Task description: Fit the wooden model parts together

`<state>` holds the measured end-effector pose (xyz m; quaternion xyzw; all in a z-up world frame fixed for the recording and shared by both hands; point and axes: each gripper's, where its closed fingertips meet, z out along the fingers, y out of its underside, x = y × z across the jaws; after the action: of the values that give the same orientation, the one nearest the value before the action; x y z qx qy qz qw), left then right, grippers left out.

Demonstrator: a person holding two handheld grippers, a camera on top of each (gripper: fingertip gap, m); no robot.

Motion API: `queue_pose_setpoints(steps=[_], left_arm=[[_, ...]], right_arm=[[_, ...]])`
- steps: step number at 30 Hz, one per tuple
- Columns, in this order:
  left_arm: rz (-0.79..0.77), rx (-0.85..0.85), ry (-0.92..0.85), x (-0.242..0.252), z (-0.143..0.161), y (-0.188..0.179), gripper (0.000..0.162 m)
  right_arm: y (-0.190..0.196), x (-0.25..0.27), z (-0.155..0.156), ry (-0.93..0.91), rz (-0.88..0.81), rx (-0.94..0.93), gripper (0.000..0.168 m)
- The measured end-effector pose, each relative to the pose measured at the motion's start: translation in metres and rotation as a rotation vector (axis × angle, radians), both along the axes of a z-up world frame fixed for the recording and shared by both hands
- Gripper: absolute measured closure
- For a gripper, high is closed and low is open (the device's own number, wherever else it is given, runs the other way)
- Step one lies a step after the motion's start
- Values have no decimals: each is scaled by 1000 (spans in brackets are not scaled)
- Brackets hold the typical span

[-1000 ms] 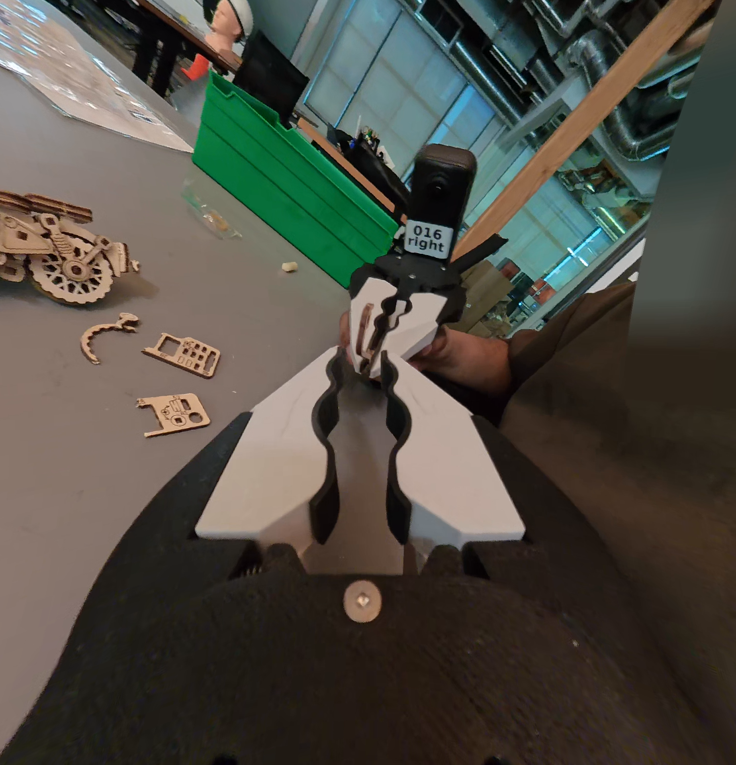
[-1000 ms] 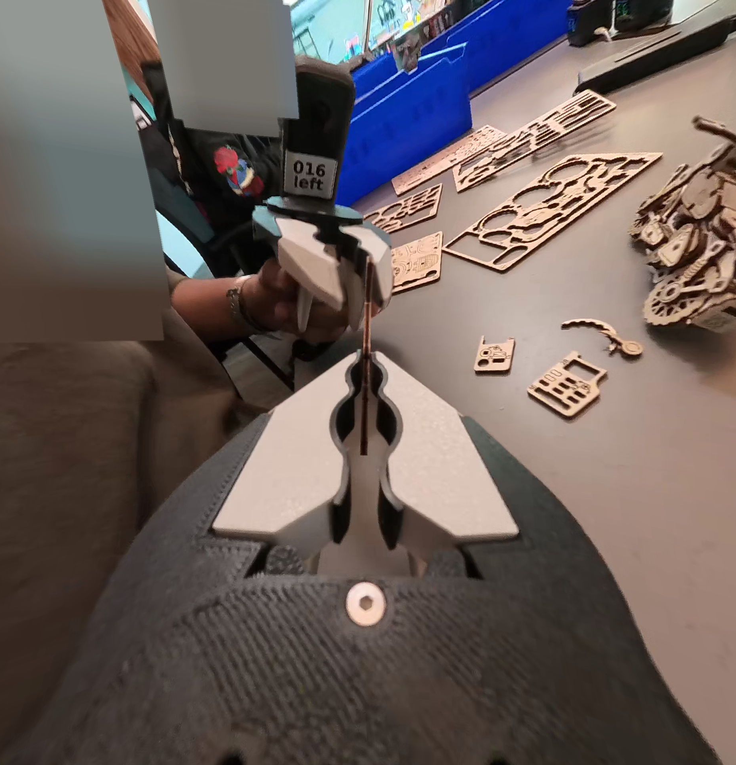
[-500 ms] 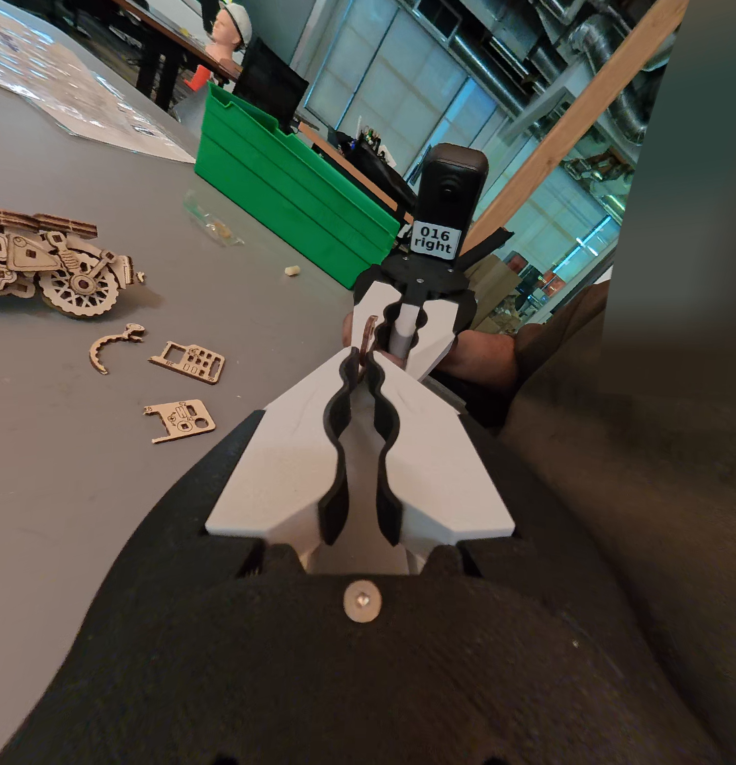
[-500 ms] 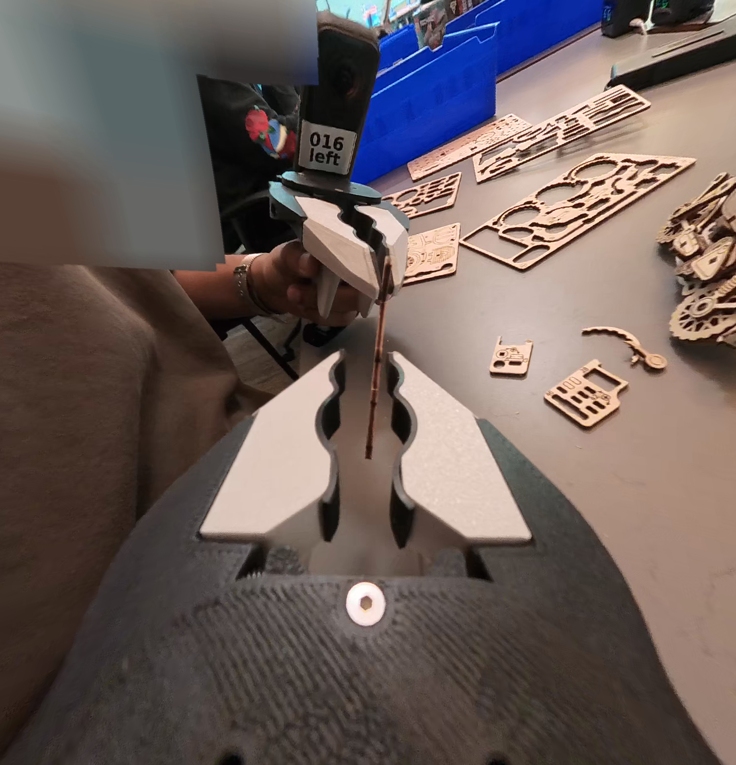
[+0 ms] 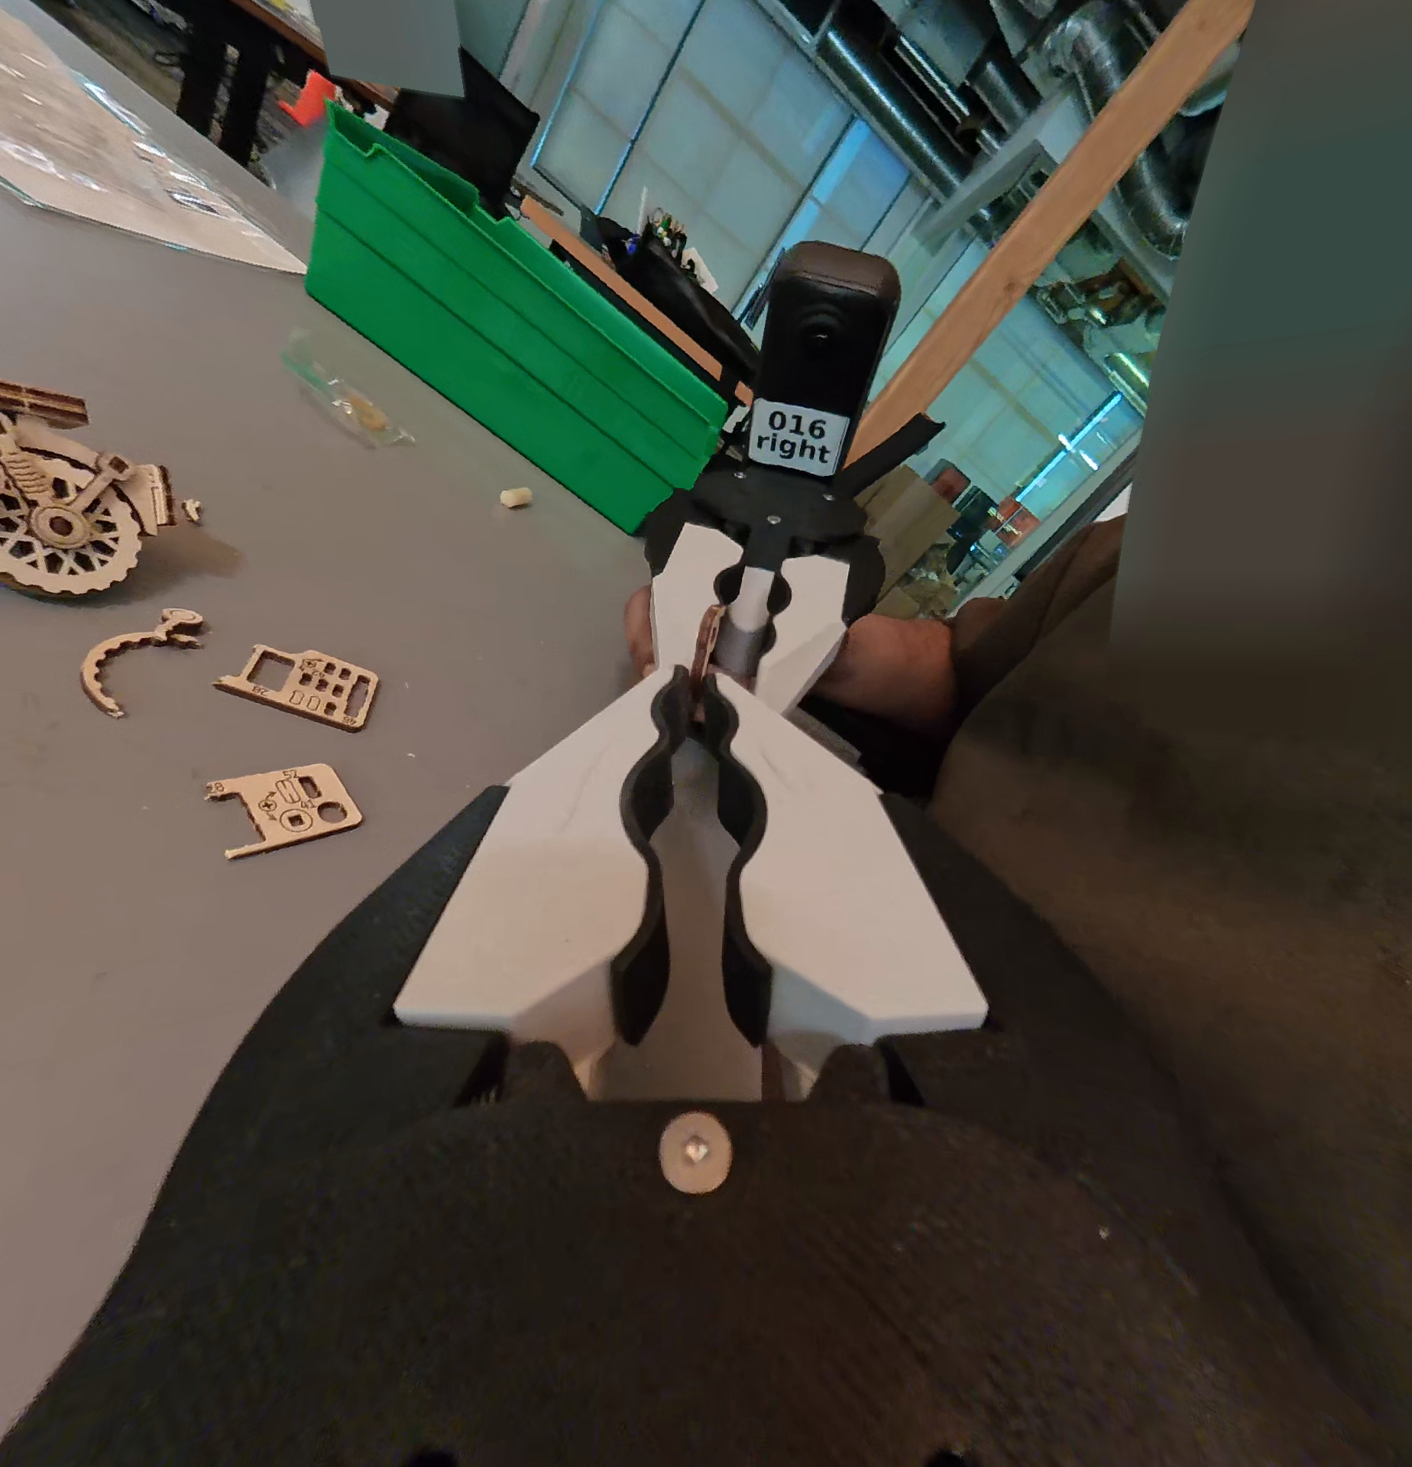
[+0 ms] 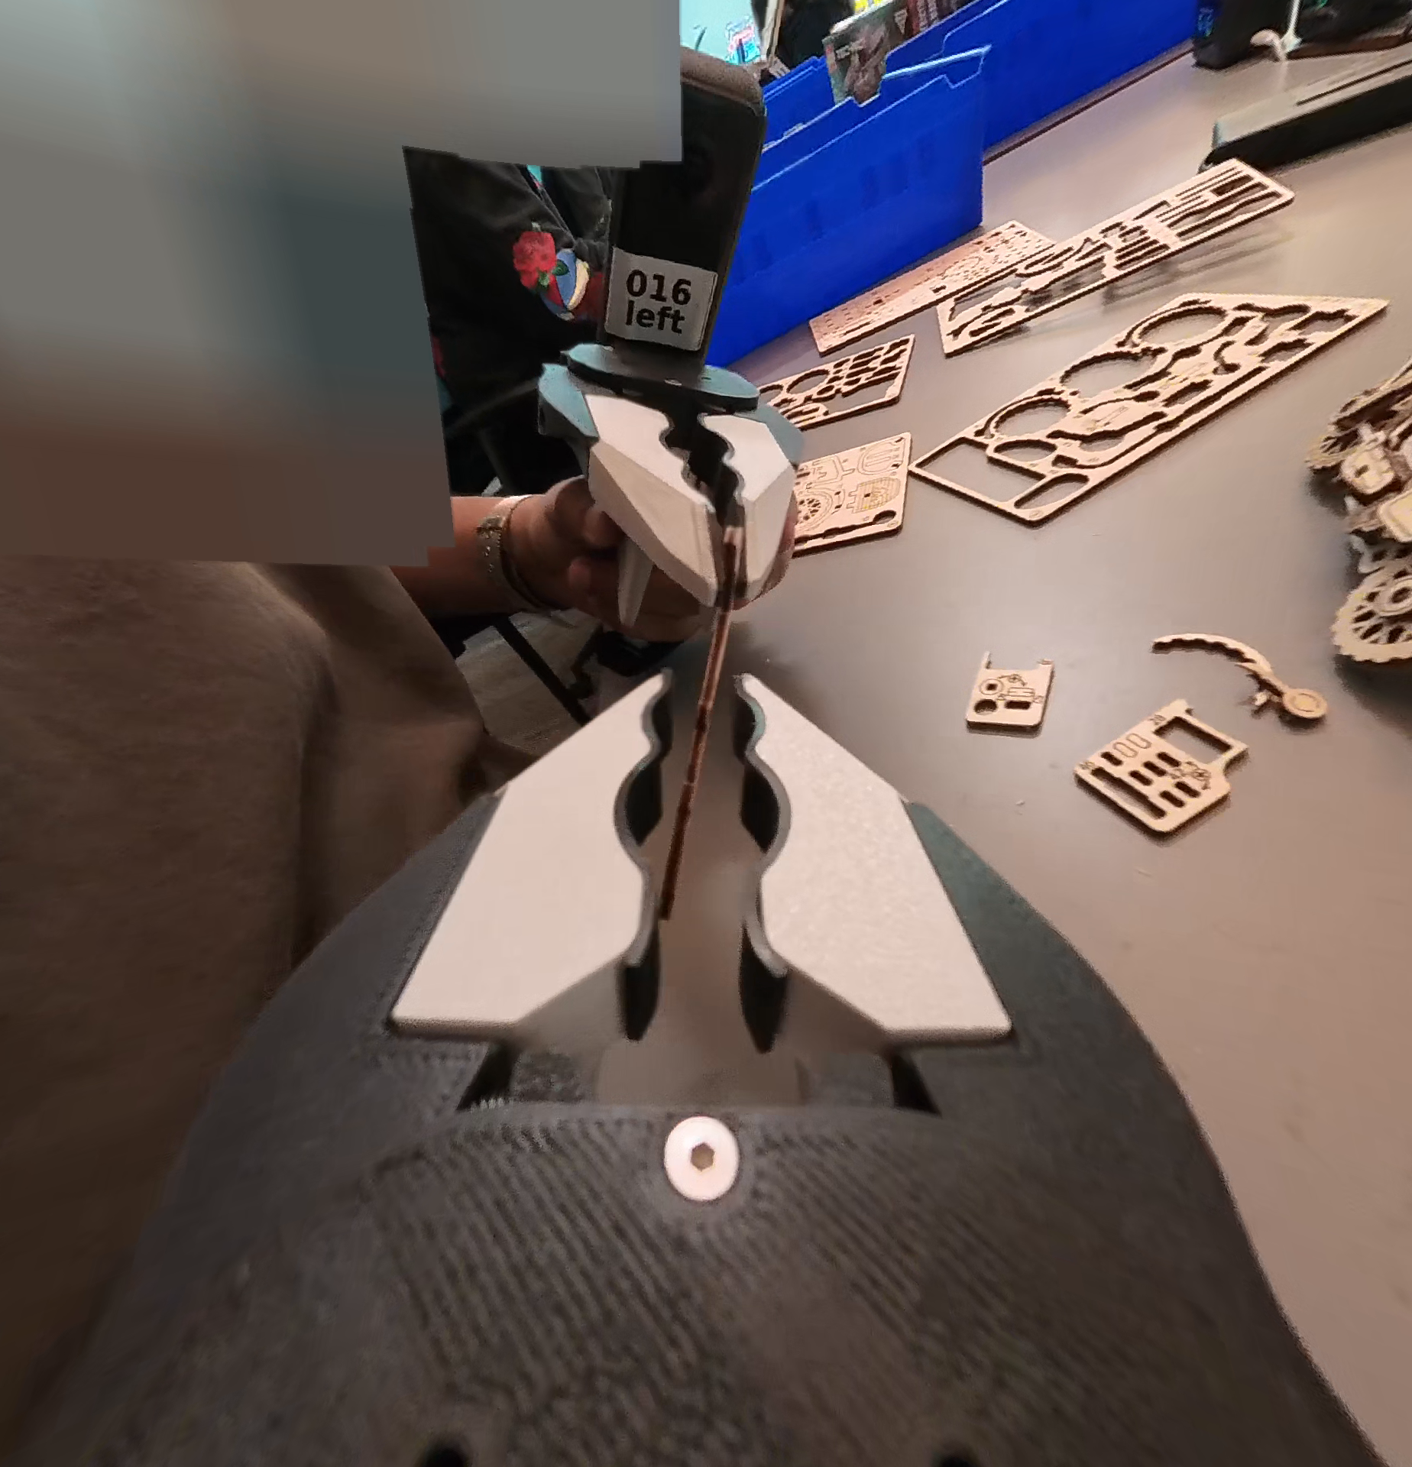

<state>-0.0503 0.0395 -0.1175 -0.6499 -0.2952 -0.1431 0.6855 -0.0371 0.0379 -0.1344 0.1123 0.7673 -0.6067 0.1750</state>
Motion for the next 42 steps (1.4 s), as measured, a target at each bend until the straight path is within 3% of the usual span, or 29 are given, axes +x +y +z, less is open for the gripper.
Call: queue_pose_setpoints(steps=[3,14,42], left_arm=[[-7,-26,25,3,-2,3,161],[-6,-33,32,4,-2,3,161],[-33,-16,13,6,-1,4,162]], right_arm=[[0,0,0,29,-5,5,165],[1,-3,-2,26,-23,15,167],[1,-2,1,-47,1,-23,160]])
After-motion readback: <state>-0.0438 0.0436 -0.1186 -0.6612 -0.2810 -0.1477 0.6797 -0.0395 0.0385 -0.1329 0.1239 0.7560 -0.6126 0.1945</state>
